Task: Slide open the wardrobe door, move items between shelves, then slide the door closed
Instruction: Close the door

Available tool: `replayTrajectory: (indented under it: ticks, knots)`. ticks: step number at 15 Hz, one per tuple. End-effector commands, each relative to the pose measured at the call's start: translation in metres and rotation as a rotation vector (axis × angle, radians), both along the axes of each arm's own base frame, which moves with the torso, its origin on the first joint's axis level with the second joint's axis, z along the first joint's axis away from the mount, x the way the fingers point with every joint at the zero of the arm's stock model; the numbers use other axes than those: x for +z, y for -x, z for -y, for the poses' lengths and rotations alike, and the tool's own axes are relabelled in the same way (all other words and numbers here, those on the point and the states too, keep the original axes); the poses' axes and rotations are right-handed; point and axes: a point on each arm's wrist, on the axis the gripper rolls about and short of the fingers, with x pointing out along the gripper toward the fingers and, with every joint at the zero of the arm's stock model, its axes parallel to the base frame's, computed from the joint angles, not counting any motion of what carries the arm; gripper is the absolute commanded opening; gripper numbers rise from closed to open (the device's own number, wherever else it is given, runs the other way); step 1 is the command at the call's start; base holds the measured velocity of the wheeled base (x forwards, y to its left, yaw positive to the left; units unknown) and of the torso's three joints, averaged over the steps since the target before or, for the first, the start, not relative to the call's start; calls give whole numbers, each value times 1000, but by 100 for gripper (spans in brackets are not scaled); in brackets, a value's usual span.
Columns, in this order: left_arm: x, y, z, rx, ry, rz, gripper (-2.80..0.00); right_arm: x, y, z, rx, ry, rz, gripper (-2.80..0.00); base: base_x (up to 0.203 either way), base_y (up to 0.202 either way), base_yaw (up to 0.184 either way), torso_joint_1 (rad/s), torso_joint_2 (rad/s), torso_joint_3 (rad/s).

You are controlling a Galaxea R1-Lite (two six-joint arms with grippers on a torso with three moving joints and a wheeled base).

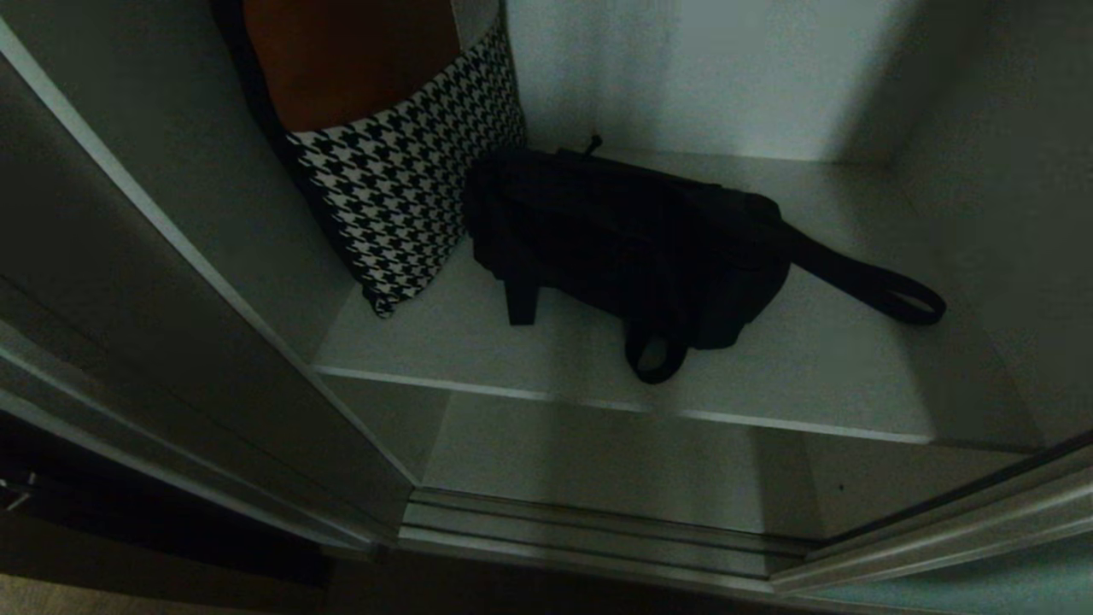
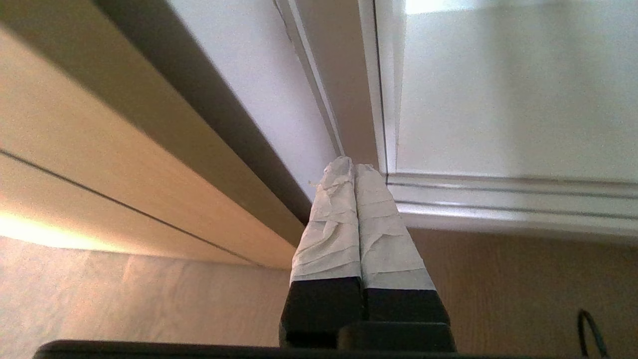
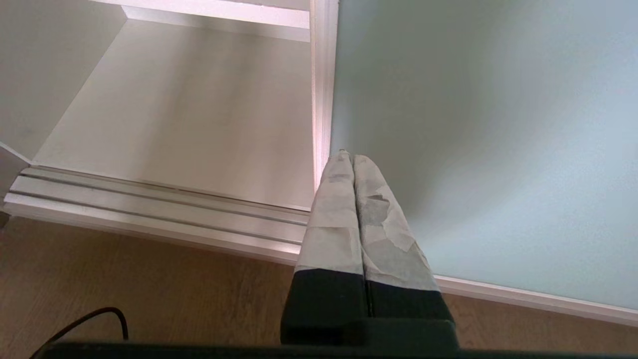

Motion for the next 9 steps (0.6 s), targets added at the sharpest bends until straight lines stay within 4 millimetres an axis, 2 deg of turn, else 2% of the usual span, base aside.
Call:
replayTrajectory:
  ticks: [1,3,5,8,9]
  knots:
    - [-23,0,0,-10,85,26,-280,0,0,0,0,0,2,-280,0,0,0,0,0,0]
    - [-23,1,2,-113,216,13,-280,0,0,0,0,0,2,-280,0,0,0,0,0,0]
    - [-23,1,4,-186,240,0,-280,0,0,0,0,0,2,-280,0,0,0,0,0,0]
    - [-22,2,5,-245,32,10,-280,0,0,0,0,0,2,-280,0,0,0,0,0,0]
    - [-24,2,5,-246,18,-14,-280,0,0,0,0,0,1,-280,0,0,0,0,0,0]
